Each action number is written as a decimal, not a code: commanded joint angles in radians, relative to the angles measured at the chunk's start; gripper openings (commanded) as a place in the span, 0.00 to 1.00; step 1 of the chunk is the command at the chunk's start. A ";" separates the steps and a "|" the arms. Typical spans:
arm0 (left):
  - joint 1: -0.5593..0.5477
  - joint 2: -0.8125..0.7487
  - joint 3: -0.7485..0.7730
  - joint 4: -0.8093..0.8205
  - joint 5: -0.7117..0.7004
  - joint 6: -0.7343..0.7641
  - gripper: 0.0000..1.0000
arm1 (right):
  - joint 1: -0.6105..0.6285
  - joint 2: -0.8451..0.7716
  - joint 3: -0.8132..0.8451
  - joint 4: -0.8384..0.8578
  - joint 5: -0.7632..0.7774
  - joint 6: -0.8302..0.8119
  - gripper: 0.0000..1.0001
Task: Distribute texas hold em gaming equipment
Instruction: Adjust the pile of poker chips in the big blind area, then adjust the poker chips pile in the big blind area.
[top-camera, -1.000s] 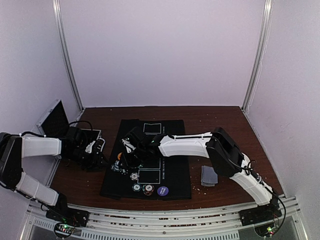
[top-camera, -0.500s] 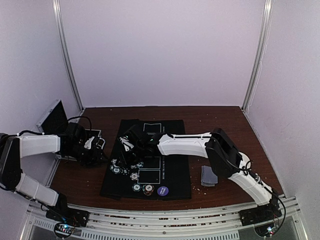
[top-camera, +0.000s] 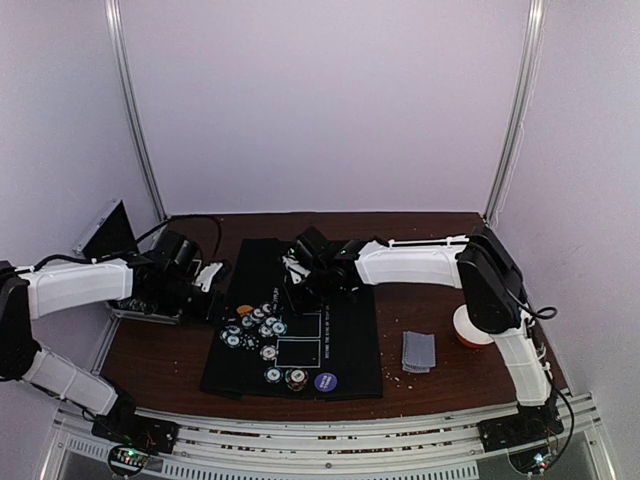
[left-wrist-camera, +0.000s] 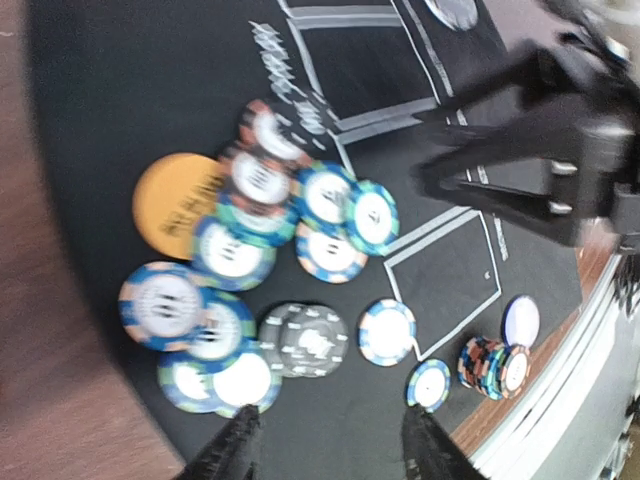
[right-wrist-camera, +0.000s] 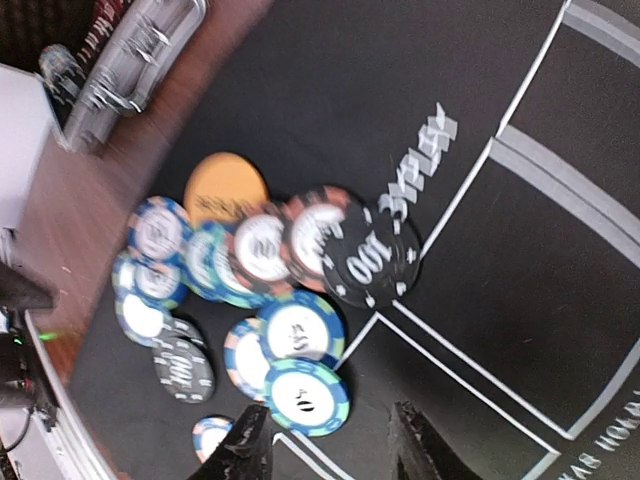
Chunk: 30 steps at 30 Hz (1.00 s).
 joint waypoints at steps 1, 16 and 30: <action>-0.088 0.071 0.026 -0.025 -0.064 0.015 0.45 | 0.015 0.071 -0.007 -0.015 -0.056 0.049 0.40; -0.139 0.111 0.012 -0.027 -0.106 -0.015 0.35 | 0.074 0.200 0.077 0.204 -0.225 0.218 0.25; -0.138 0.118 0.114 -0.058 -0.186 0.042 0.37 | -0.001 -0.017 -0.001 0.167 -0.125 0.124 0.30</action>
